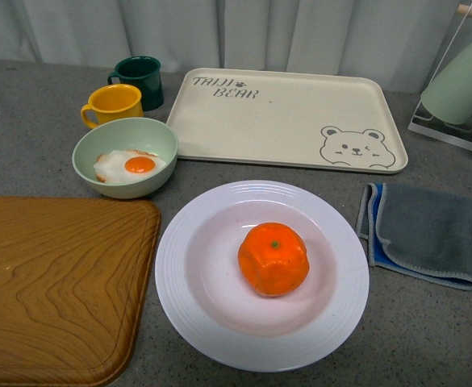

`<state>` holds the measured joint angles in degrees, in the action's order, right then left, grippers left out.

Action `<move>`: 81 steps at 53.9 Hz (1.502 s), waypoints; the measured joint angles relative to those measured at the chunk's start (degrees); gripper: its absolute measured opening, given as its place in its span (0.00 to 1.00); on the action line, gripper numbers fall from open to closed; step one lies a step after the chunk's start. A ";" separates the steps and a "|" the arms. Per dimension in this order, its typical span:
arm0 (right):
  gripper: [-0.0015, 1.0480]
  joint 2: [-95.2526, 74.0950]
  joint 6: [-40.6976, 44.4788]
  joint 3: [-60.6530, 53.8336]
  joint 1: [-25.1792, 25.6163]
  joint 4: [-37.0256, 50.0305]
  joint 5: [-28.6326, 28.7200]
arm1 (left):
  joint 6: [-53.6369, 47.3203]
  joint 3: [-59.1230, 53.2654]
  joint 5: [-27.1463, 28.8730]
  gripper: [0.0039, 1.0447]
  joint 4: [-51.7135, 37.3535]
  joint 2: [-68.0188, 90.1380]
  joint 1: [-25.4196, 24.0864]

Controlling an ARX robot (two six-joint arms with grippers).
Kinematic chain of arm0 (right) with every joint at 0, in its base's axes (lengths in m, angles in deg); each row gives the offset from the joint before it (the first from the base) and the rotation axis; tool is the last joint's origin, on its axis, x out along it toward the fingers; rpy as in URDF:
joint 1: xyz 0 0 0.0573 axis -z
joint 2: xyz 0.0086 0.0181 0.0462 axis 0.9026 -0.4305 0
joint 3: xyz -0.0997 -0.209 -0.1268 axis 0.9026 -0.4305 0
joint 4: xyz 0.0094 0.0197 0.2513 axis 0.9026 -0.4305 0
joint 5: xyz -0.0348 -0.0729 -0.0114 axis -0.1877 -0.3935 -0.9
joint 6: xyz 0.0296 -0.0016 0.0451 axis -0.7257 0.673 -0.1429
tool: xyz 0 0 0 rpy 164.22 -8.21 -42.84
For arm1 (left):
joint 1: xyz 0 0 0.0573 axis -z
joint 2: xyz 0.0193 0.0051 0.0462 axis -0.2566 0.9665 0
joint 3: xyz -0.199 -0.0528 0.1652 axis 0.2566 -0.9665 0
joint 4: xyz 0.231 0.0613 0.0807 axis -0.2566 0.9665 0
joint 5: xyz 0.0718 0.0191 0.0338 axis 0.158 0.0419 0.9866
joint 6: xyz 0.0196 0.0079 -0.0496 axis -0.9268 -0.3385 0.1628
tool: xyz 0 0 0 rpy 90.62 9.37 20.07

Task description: Place orange and plate with both arms

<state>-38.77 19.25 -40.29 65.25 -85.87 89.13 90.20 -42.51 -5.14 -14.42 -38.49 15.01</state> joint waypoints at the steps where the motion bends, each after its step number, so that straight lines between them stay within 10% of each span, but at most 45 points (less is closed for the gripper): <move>1: 0.91 -2.23 0.22 0.22 -0.96 0.85 0.17 | -0.02 0.00 0.02 0.48 0.00 -0.02 0.00; 18: 0.91 -46.03 -13.03 10.49 -11.08 11.80 -2.10 | -0.15 0.00 0.00 0.96 0.00 -0.02 0.00; 81: 0.91 -104.52 -42.23 38.82 -14.82 13.49 6.32 | -0.15 0.00 0.00 0.94 0.00 -0.02 0.00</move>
<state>-143.29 -22.98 -1.48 50.43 -72.39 95.45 90.04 -42.51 -5.14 -14.42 -38.51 15.01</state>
